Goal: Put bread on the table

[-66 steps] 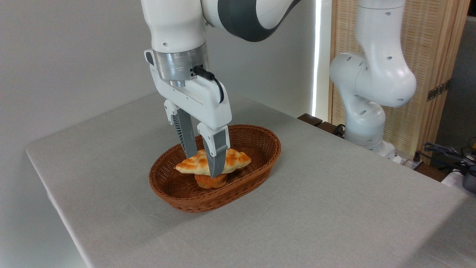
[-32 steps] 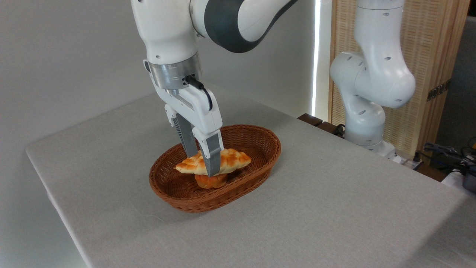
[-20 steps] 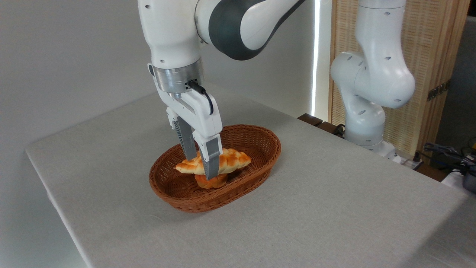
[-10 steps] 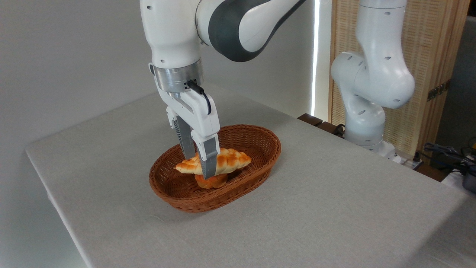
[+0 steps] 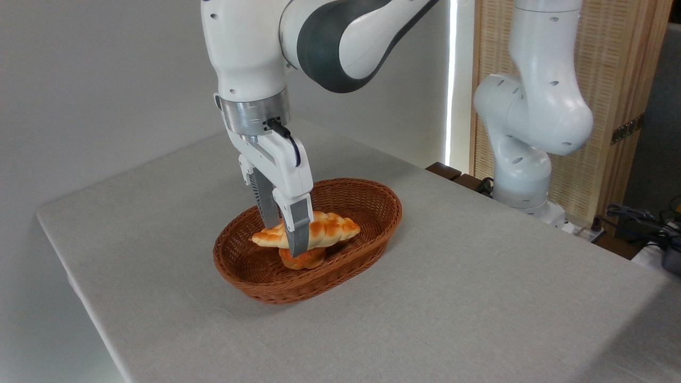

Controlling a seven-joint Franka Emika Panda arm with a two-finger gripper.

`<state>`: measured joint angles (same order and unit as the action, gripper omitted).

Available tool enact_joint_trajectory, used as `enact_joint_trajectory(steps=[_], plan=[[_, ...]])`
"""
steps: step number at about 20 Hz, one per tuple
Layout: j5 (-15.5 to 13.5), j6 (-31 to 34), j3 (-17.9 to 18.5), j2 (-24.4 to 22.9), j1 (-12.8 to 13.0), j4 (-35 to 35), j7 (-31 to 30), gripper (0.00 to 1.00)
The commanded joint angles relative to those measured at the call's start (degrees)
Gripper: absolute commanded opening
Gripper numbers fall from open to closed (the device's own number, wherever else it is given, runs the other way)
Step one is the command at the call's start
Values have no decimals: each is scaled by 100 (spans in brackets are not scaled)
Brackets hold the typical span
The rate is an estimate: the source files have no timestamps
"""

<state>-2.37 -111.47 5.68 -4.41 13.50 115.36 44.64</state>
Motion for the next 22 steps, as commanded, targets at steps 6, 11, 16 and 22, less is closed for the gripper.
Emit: enact_joint_trajectory(steps=[6, 11, 16, 22], plan=[[-483, -16, 170, -208, 109, 180, 44, 100], [-483, 37, 355, -358, 92, 171, 246, 100], [-492, 195, 311, -350, 223, 259, 317, 100], [-492, 222, 302, -446, 232, 513, 1098, 100]])
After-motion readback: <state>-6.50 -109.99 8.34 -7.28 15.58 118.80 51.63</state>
